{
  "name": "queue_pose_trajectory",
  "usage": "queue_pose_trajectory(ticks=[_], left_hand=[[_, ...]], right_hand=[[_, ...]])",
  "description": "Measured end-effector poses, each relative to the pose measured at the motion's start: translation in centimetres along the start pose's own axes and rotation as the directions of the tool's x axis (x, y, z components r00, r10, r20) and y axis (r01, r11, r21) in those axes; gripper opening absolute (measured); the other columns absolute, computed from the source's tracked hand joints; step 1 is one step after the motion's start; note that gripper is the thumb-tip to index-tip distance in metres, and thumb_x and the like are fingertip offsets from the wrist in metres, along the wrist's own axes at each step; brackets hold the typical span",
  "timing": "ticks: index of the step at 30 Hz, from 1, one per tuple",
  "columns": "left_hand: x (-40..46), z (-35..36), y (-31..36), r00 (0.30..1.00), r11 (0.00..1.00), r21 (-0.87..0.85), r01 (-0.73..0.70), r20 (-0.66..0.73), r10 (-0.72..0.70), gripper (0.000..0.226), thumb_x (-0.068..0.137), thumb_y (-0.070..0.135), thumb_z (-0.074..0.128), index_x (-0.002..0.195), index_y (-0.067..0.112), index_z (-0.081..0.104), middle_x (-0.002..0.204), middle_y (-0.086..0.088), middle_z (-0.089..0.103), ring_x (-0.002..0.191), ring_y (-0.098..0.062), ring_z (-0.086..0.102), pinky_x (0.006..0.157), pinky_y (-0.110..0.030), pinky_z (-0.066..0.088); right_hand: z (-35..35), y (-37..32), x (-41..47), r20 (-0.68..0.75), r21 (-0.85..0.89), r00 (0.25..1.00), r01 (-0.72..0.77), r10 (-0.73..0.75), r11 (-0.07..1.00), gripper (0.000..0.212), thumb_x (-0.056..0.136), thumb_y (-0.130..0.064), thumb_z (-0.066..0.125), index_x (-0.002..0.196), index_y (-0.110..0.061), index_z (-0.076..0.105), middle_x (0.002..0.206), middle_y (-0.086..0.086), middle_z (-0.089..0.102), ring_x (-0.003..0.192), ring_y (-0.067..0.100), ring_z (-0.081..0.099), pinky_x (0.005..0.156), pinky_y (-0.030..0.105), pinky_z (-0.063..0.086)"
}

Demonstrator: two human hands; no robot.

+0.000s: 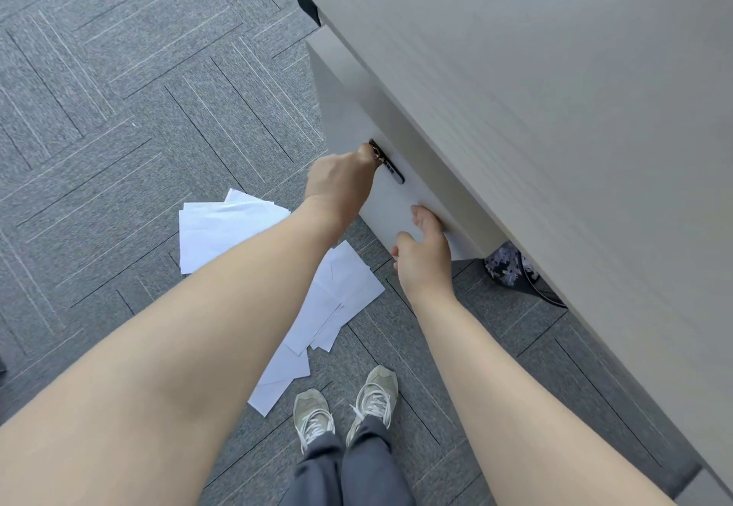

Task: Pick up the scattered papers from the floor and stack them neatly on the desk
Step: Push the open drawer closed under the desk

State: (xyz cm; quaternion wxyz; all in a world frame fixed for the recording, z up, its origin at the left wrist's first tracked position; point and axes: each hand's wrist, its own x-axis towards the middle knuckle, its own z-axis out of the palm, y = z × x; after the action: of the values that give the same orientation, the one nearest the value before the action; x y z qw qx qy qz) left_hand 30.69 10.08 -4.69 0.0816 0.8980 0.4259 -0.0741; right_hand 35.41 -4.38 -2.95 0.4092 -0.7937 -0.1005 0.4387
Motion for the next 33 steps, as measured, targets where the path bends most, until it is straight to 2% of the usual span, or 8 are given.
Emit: queue_pose_trajectory(ticks=[3,6,12,15,18,22,28,33], left_hand=[[0.0,0.1,-0.4,0.999,0.999,-0.019,-0.038,-0.025,0.038,0.029,0.089,-0.002,0.042,0.113,0.010,0.051,0.091,-0.017,0.071,0.084,-0.043,0.067,0.059,-0.037,0.034],[0.1,0.2,-0.6,0.998,0.987,-0.163,0.007,-0.062,-0.017,0.020,0.101,0.021,0.038,0.110,0.010,0.052,0.090,-0.020,0.069,0.080,-0.045,0.063,0.058,-0.038,0.031],[0.4,1.4,-1.0,0.990,0.780,-0.609,0.141,0.069,-0.125,0.026,0.097,0.033,0.035,0.089,0.014,0.050,0.091,-0.007,0.074,0.076,-0.035,0.067,0.069,-0.045,0.053],[0.3,1.3,-0.8,0.979,0.715,-0.669,0.202,0.130,-0.155,0.033,0.097,0.038,0.034,0.095,0.015,0.057,0.094,0.001,0.075,0.080,-0.029,0.069,0.072,-0.043,0.055],[-0.2,1.9,-1.1,0.975,0.701,-0.677,0.222,0.151,-0.163,0.042,0.094,0.051,0.035,0.102,0.017,0.060,0.099,-0.002,0.074,0.082,-0.030,0.069,0.078,-0.043,0.052],[-3.3,4.0,-3.0,0.949,0.644,-0.698,0.315,0.209,-0.238,0.045,0.092,0.054,0.040,0.112,0.020,0.059,0.105,-0.006,0.072,0.089,-0.031,0.067,0.082,-0.043,0.051],[-12.3,7.5,-8.1,0.880,0.445,-0.768,0.461,0.330,-0.342,0.031,0.091,0.049,0.049,0.102,0.023,0.062,0.101,0.000,0.071,0.090,-0.026,0.068,0.083,-0.041,0.052],[-18.9,10.3,-13.9,0.784,0.304,-0.757,0.579,0.414,-0.463,0.023,0.090,0.043,0.052,0.100,0.025,0.062,0.100,0.005,0.068,0.093,-0.021,0.066,0.078,-0.034,0.050]], right_hand=[[0.1,0.2,-0.1,-0.014,-0.027,0.999,0.030,-0.030,0.999,0.061,0.077,-0.022,0.043,0.137,-0.027,0.048,0.137,-0.017,0.048,0.124,0.032,0.055,0.104,0.054,0.044],[0.0,0.2,0.0,-0.034,-0.034,0.998,0.046,-0.047,0.998,0.061,0.076,-0.023,0.042,0.137,-0.026,0.048,0.134,-0.016,0.048,0.123,0.031,0.057,0.104,0.053,0.045],[0.6,0.6,0.0,-0.067,-0.032,0.996,0.055,-0.057,0.998,0.058,0.075,-0.024,0.043,0.132,-0.031,0.050,0.128,-0.016,0.050,0.108,0.028,0.063,0.097,0.053,0.049],[0.9,0.8,0.3,-0.088,-0.035,0.993,0.071,-0.074,0.997,0.057,0.077,-0.021,0.044,0.133,-0.031,0.049,0.128,-0.015,0.050,0.105,0.028,0.065,0.097,0.051,0.050],[1.0,0.8,0.5,-0.103,-0.016,0.993,0.061,-0.063,0.998,0.054,0.086,-0.010,0.046,0.138,-0.025,0.046,0.134,-0.008,0.049,0.082,0.021,0.063,0.083,0.040,0.050],[2.0,0.9,-0.1,-0.102,-0.079,0.991,0.078,-0.086,0.994,0.053,0.088,-0.006,0.044,0.138,-0.021,0.044,0.131,-0.009,0.046,0.071,0.017,0.060,0.084,0.045,0.052],[6.7,1.0,-2.9,0.078,-0.149,0.993,0.101,-0.090,0.984,0.046,0.092,-0.006,0.045,0.136,-0.020,0.046,0.112,-0.006,0.060,0.062,0.014,0.059,0.067,0.032,0.047],[11.8,3.1,-3.5,0.285,-0.306,0.958,0.130,-0.040,0.943,0.036,0.089,-0.012,0.050,0.123,-0.024,0.054,0.086,-0.007,0.070,0.060,0.013,0.061,0.074,0.036,0.049]])
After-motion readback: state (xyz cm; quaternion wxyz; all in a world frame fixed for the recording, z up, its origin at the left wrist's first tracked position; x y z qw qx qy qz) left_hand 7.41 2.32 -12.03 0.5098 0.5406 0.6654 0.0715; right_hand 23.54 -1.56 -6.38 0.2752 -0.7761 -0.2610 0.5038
